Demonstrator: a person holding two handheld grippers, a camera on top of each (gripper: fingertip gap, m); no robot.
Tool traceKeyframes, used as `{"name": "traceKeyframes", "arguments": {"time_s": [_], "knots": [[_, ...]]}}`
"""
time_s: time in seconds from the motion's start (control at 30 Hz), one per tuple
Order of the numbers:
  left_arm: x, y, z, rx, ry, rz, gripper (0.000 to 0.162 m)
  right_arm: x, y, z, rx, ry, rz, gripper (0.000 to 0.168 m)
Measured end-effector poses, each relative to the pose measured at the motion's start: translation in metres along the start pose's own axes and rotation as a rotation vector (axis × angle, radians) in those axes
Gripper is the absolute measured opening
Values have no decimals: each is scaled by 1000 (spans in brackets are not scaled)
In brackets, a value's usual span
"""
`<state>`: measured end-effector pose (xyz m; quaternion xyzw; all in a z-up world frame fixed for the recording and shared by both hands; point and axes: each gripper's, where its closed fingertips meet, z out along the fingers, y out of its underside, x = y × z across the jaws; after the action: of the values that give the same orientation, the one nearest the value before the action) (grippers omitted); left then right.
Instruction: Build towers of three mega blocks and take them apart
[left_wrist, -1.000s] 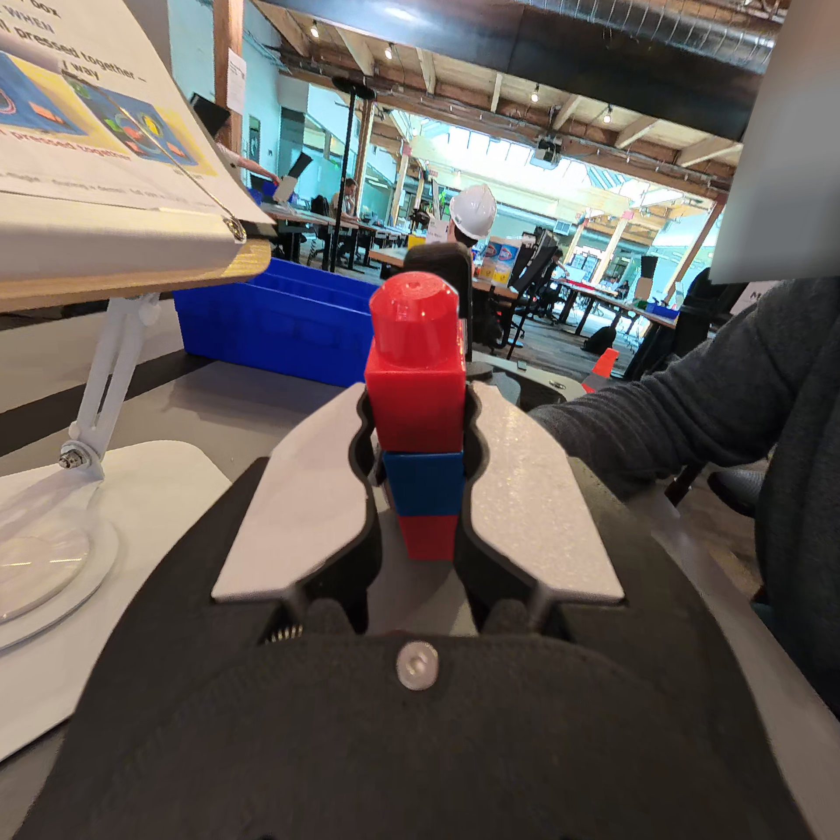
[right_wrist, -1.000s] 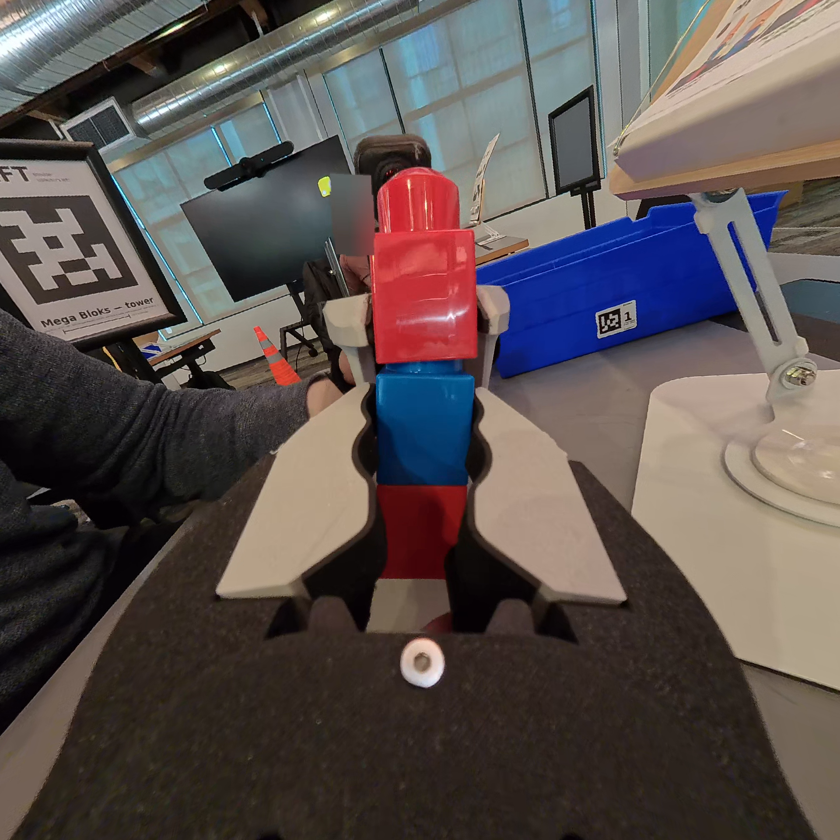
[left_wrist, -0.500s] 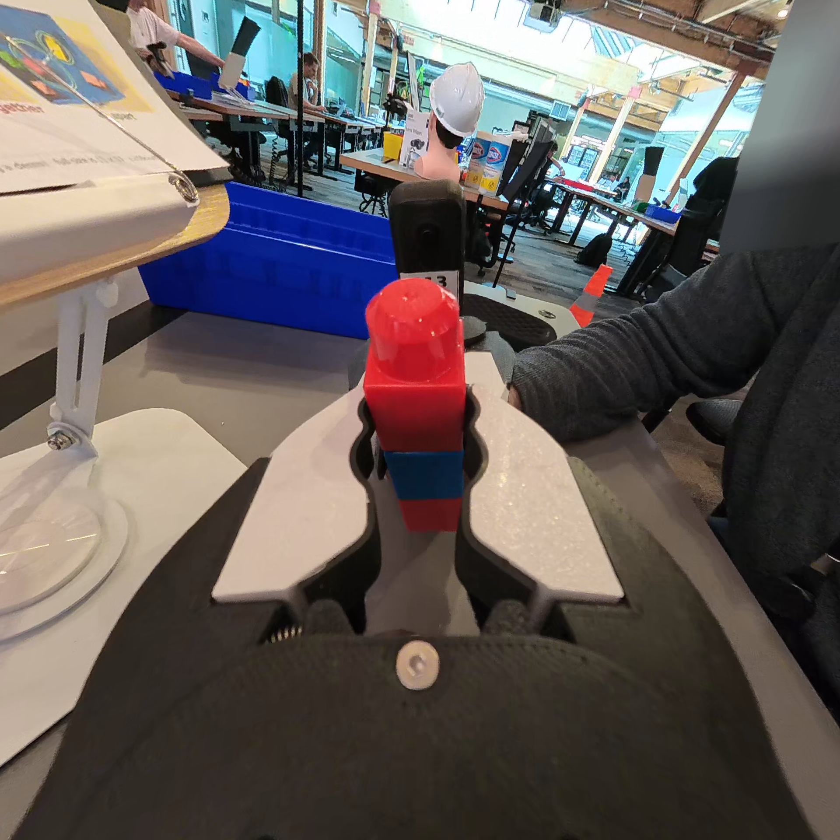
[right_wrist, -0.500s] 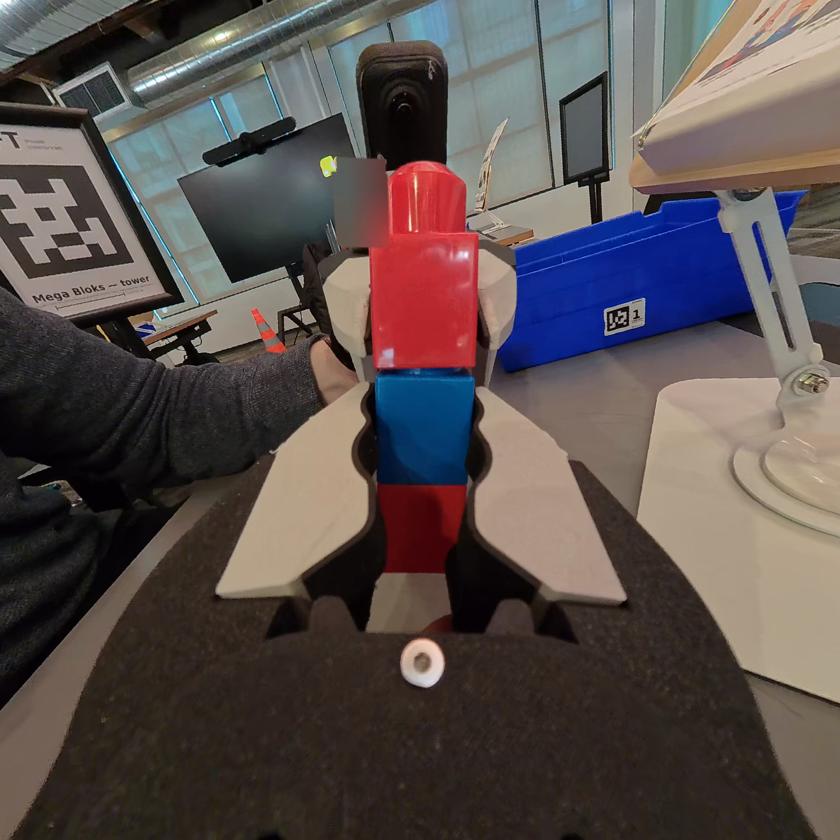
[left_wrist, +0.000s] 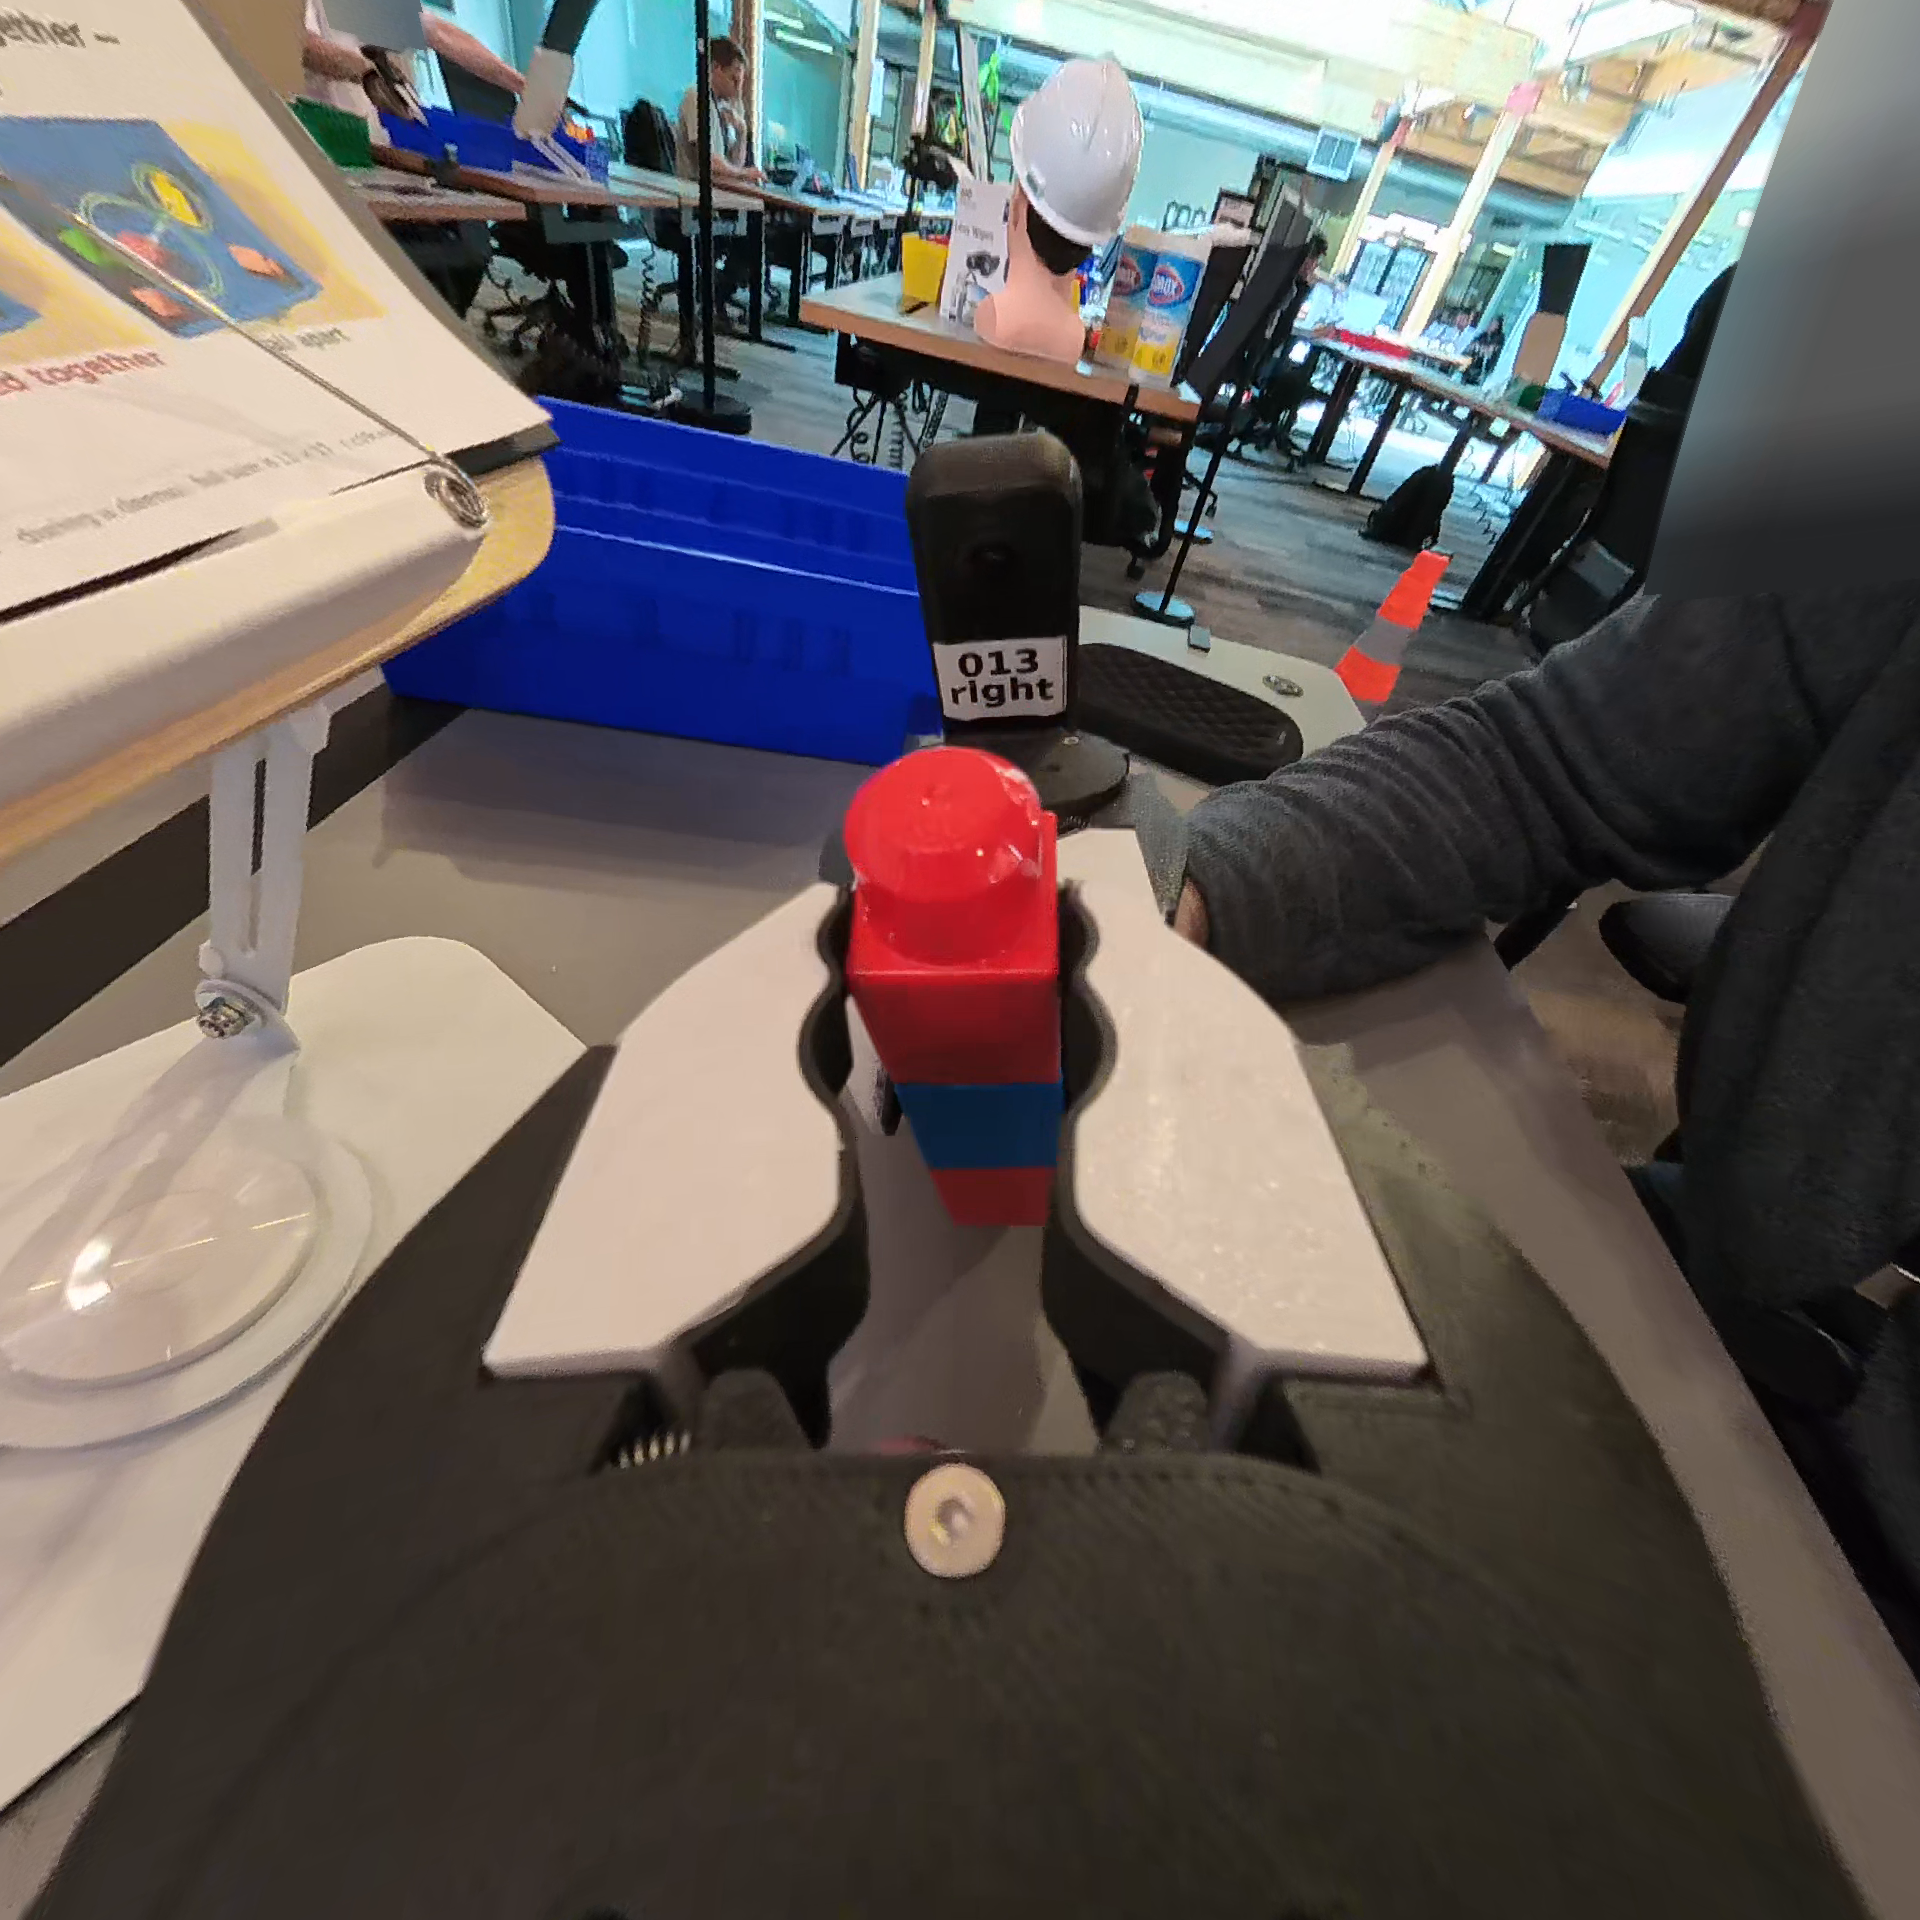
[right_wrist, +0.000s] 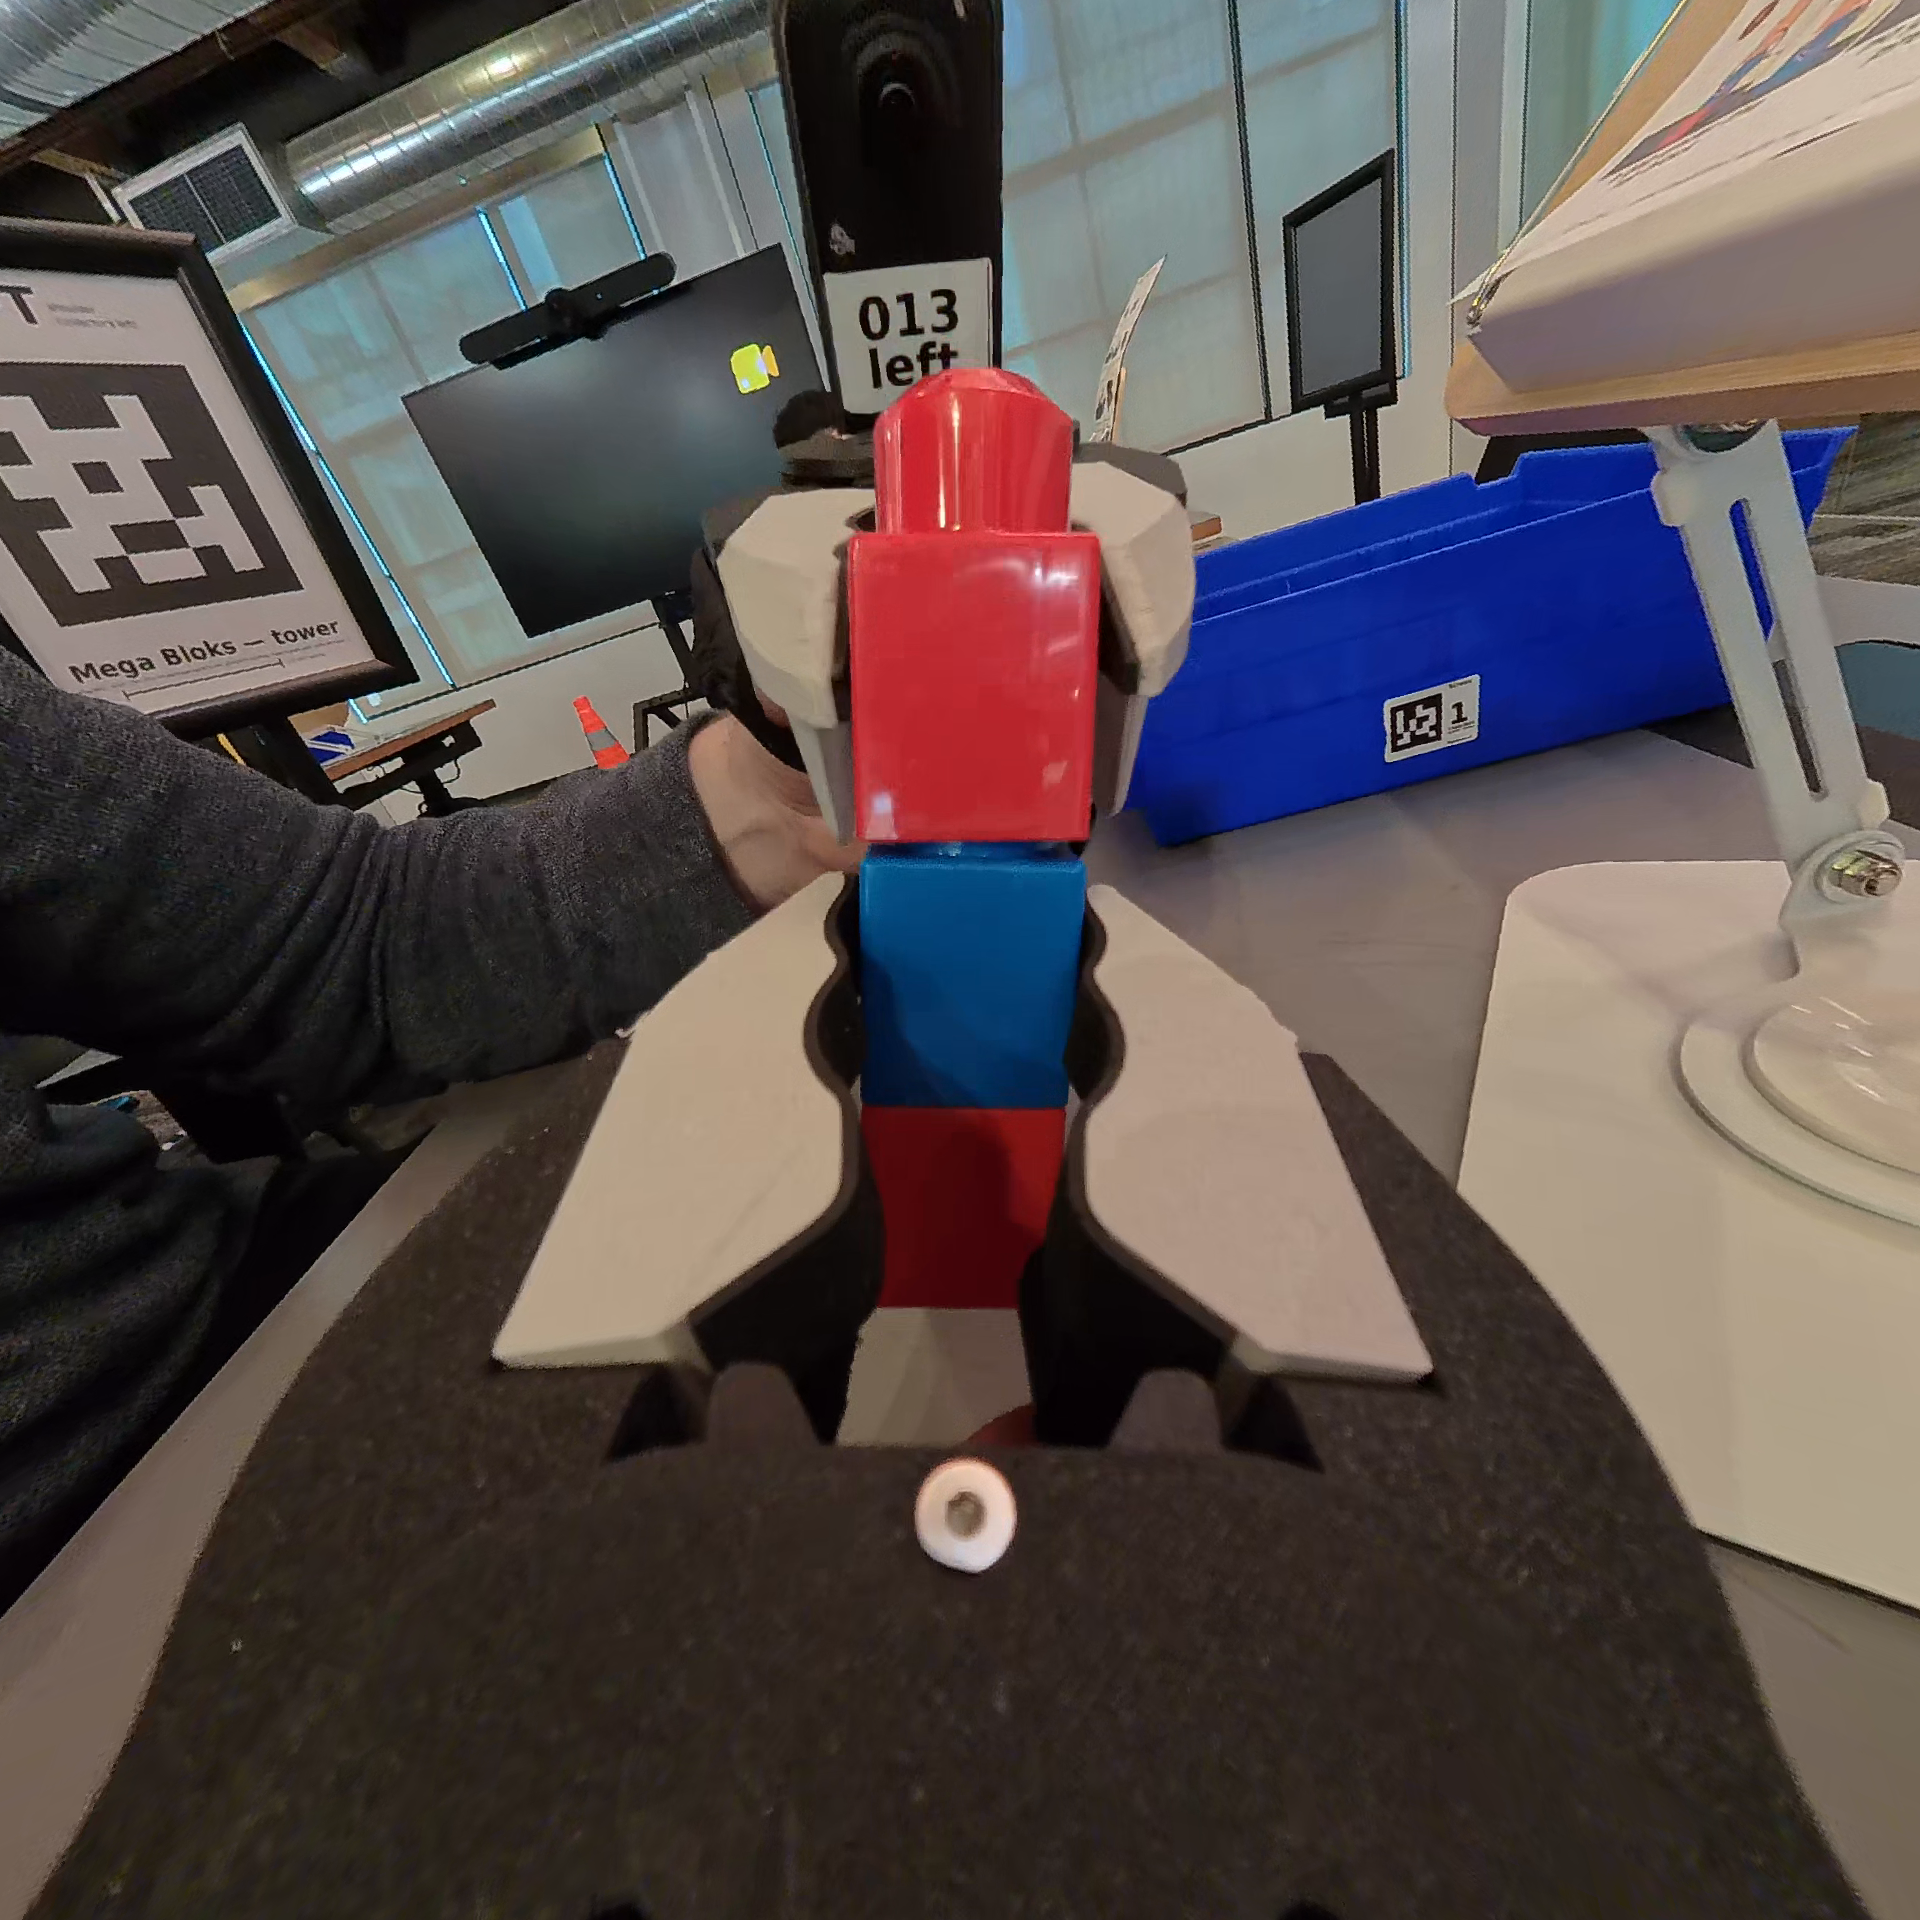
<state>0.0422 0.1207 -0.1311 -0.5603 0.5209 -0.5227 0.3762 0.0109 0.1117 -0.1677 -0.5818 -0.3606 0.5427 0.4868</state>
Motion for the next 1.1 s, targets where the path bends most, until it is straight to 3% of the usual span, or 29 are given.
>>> {"name": "traceKeyframes", "arguments": {"time_s": [0.3, 1.1], "knots": [[-1, 6, -1, -84, 1, -31, 37, 1, 2, 1, -14, 5, 0, 35], [2, 10, 3, -81, -24, -3, 37, 0, 7, 2, -50, 6, -4, 34]]}}
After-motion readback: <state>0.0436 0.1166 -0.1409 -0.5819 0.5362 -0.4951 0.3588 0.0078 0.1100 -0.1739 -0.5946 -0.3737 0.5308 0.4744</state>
